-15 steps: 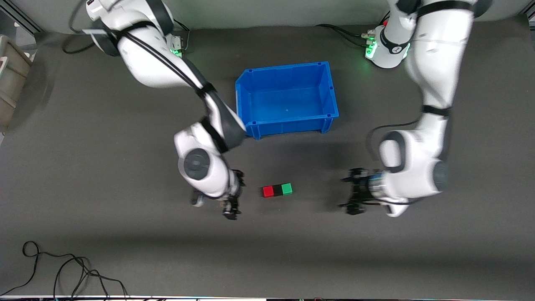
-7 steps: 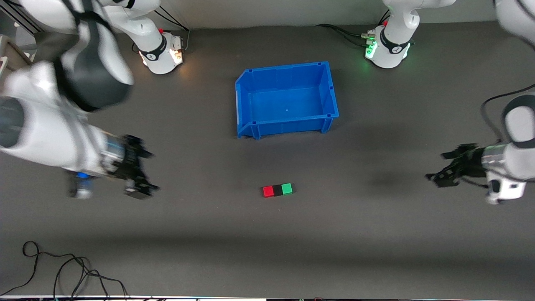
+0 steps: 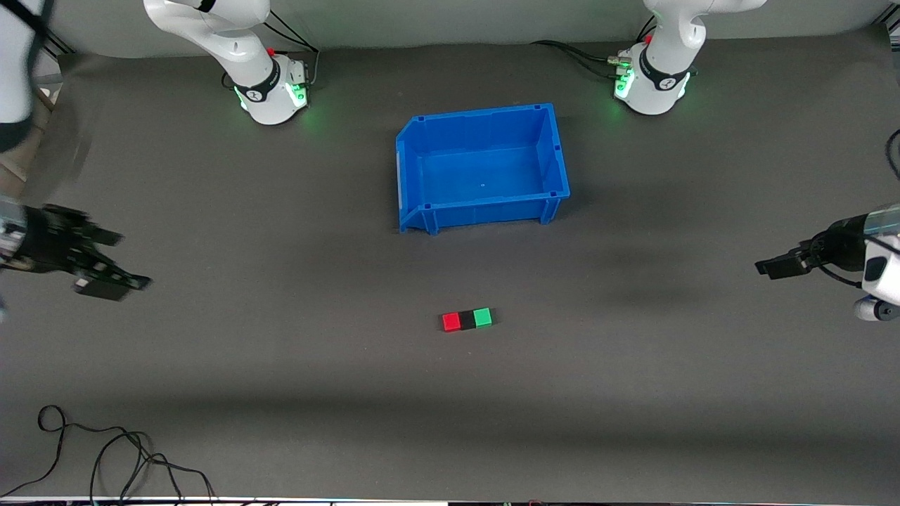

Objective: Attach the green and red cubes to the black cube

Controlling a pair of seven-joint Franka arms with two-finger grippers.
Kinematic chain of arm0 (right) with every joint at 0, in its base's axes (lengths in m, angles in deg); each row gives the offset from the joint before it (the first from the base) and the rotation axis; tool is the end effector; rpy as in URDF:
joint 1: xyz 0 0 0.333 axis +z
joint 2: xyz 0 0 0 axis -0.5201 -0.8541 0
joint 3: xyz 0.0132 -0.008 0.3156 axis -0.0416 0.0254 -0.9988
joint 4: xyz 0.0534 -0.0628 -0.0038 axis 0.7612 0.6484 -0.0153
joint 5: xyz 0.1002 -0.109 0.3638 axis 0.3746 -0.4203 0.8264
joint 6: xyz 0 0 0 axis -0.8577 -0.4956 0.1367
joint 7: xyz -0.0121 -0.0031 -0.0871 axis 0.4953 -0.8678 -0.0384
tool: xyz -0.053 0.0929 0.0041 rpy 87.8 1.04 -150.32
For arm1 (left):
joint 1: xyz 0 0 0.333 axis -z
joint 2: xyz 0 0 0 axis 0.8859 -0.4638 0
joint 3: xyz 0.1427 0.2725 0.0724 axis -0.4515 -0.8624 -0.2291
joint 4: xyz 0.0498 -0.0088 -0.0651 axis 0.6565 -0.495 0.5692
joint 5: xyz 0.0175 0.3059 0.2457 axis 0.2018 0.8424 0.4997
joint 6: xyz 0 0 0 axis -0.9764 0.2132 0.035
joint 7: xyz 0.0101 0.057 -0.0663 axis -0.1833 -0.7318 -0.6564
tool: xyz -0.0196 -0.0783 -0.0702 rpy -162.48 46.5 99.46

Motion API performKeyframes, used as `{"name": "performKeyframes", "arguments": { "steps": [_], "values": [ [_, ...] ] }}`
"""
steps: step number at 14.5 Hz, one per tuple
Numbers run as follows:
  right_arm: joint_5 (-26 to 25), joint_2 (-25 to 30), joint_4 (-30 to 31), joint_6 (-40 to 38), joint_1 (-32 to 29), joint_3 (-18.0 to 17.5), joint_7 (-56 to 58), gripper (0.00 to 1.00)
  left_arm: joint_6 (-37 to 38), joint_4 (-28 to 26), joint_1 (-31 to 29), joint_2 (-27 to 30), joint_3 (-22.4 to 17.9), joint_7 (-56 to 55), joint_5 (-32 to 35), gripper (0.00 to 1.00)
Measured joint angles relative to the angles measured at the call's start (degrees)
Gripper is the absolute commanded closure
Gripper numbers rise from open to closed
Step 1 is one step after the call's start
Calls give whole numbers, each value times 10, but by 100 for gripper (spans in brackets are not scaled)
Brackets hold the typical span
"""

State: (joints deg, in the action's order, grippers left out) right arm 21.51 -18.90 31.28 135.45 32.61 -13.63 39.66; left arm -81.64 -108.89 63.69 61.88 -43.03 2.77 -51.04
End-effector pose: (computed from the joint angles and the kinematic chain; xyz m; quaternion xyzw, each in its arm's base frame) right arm 0.6406 -0.0064 0.5980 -0.9261 0.3658 0.0850 0.0367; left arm 0.6207 0.0427 0.4958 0.9838 0.1502 -0.0863 0.0464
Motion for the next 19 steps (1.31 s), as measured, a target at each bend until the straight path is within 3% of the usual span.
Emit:
{"name": "performKeyframes", "arguments": {
  "steps": [3, 6, 12, 14, 19],
  "values": [
    [-10, 9, 10, -4, -11, 33, 195, 1, 0, 7, 0, 19, 0, 94, 10, 0],
    [-55, 11, 23, 12, -9, 38, 342, 1, 0, 6, 2, 44, 1, 124, 17, 0],
    [-87, 94, 196, 183, 34, 37, 377, 2, -3, 2, 45, 77, 5, 122, 49, 0],
    [-99, 127, 251, 223, 40, 37, 384, 2, -27, -21, 54, 95, 5, 109, 51, 0],
    [-104, 159, 293, 234, 40, 35, 406, 2, -48, -61, 56, 122, 6, 104, 52, 0]
  ]
}}
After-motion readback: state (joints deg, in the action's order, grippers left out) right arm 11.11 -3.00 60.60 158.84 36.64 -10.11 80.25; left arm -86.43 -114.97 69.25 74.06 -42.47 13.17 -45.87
